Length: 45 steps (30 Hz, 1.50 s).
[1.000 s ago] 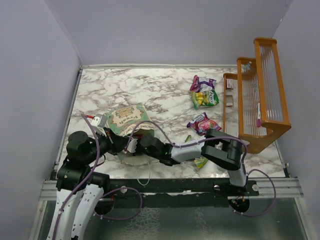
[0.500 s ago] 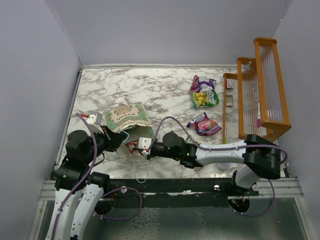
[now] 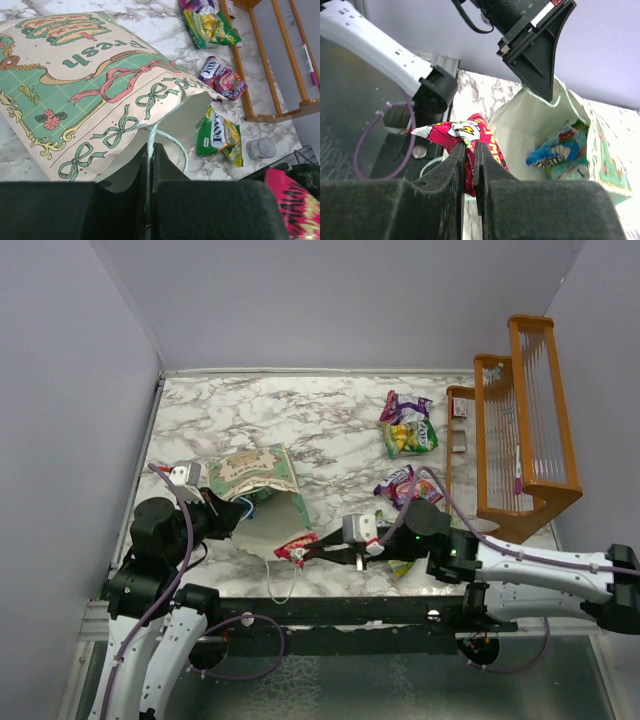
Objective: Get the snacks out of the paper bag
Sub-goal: Take out the snack from the paper bag, then place the snack at the center of the board.
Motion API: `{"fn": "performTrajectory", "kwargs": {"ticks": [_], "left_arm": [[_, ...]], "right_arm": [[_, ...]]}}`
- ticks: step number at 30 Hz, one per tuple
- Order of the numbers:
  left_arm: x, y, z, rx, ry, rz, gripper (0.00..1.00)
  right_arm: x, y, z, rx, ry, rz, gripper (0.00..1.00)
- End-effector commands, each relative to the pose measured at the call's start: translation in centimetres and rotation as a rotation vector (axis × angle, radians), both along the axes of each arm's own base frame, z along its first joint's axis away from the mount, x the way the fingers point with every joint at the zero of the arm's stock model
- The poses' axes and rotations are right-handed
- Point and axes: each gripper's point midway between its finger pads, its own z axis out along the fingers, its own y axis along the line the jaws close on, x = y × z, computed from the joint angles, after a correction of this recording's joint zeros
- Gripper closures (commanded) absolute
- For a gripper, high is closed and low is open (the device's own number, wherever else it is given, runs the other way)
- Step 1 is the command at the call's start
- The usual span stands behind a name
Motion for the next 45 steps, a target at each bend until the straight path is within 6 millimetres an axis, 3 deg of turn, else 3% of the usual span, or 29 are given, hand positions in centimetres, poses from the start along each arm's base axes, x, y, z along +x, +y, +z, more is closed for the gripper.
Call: {"fn": "performTrajectory", "kwargs": {"ticks": [1,5,8,11,13,16,20,25,28,33,36,40,43,45], "left_arm": [[0.2,1.4,-0.1,0.040,0.005,0.073,1.00],[0.2,1.4,0.8,0.029,-0.034,0.074,1.00],[0.4,1.3,2.0,0.018,-0.093,0.072,1.00],[0.8,1.2,2.5,0.012,-0.115,0.071,1.00],[1.0,1.2,2.4,0.012,-0.108,0.072,1.00],[1.3,1.1,1.5,0.020,-0.081,0.071,1.00],[1.5,1.2,0.7,0.039,-0.049,0.074,1.00],[1.7,1.3,0.1,0.058,-0.024,0.074,1.00],[1.6,1.4,0.1,0.060,-0.024,0.076,1.00],[1.5,1.5,0.3,0.057,-0.039,0.082,1.00],[1.4,1.4,0.4,0.058,-0.041,0.071,1.00],[1.4,1.2,0.3,0.060,-0.036,0.062,1.00],[1.4,1.2,0.4,0.059,-0.042,0.062,1.00],[1.3,1.3,0.5,0.058,-0.048,0.062,1.00]], "right_arm": [[0.3,-5.2,-2.2,-0.149,0.026,-0.114,0.99],[5.1,-10.1,-2.2,-0.082,0.089,-0.484,0.99],[9.5,-14.0,-3.7,-0.045,0.161,-0.829,0.99],[11.6,-15.6,-5.8,-0.106,0.166,-1.010,0.99],[12.6,-15.6,-6.9,-0.120,0.168,-1.082,0.99],[13.4,-13.6,-8.3,-0.131,0.185,-1.038,0.99],[15.9,-11.7,-11.8,-0.190,0.268,-1.005,0.99],[19.2,-11.6,-16.1,-0.281,0.279,-1.040,0.99],[19.6,-11.3,-18.3,-0.323,0.296,-1.039,0.99],[18.6,-11.4,-21.2,-0.384,0.349,-1.002,0.96],[17.8,-11.6,-20.1,-0.378,0.353,-0.973,0.76],[16.5,-11.6,-16.1,-0.360,0.308,-0.884,0.44],[15.5,-11.6,-12.5,-0.333,0.262,-0.814,0.37],[13.8,-10.9,-10.6,-0.308,0.219,-0.693,0.36]]}}
